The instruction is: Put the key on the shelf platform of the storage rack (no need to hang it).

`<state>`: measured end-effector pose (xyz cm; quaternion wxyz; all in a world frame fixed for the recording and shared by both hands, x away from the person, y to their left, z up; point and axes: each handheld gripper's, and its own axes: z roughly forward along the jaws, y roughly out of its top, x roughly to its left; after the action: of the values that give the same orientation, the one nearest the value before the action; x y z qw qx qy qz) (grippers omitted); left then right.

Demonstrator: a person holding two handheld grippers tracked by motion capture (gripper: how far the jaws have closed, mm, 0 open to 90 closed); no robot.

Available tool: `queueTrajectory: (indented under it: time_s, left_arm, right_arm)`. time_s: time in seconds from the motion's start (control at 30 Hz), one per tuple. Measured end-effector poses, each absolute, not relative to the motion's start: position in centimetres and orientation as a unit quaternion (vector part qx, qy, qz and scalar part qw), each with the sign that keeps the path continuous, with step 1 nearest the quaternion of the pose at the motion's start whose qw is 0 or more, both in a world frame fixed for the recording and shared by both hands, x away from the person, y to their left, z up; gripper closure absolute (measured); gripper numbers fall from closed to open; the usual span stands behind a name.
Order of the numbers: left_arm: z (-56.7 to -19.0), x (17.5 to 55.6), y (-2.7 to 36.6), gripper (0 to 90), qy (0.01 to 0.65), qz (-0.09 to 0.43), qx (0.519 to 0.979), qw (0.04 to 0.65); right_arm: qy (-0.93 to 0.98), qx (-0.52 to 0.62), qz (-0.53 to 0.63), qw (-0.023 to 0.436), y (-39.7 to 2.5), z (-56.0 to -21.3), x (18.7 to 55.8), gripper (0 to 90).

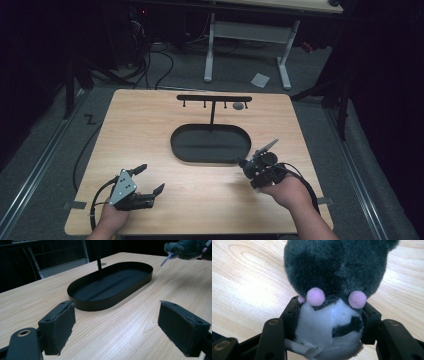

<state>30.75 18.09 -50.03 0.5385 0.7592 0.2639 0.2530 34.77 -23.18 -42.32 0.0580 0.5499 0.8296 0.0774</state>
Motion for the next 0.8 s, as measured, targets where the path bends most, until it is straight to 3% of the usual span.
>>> queueTrajectory:
  time_s: [0.8]
  left_arm:
    - [-50.2, 30.5, 18.6, 15.0, 0.267, 0.255, 0.761, 0.533]
  right_arm:
    - [0.82, 0.56, 0.094, 0.072, -23.8, -39.5, 36.0, 46.6]
